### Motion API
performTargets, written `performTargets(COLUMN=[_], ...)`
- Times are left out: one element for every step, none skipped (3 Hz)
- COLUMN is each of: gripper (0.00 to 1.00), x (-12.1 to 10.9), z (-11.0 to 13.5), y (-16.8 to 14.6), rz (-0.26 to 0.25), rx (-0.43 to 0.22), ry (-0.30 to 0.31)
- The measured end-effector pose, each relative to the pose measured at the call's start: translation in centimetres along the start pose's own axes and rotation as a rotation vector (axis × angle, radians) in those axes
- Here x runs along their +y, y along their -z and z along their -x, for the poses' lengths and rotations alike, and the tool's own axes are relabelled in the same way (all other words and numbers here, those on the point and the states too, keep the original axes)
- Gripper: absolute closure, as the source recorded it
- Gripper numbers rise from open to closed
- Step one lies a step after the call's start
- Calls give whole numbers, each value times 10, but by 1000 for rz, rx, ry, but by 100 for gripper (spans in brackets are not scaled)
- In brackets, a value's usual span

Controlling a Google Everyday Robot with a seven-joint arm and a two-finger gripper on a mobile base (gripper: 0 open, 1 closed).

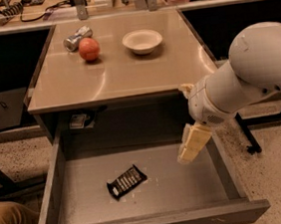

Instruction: Pick rxbar chocolate from top drawer and place on counter

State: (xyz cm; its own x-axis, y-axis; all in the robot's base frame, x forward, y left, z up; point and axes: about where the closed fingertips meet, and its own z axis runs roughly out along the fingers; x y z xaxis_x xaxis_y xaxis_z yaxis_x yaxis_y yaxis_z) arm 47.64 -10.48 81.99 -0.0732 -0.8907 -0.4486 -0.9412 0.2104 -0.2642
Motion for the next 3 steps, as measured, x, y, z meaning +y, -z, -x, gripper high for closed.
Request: performTargets(gripper=[0,0,0], x=[23,50,50], z=[11,24,24], y=[-36,-83,-83], rz=[49,109,109], rx=[-46,-105,-105], ry=[10,26,27])
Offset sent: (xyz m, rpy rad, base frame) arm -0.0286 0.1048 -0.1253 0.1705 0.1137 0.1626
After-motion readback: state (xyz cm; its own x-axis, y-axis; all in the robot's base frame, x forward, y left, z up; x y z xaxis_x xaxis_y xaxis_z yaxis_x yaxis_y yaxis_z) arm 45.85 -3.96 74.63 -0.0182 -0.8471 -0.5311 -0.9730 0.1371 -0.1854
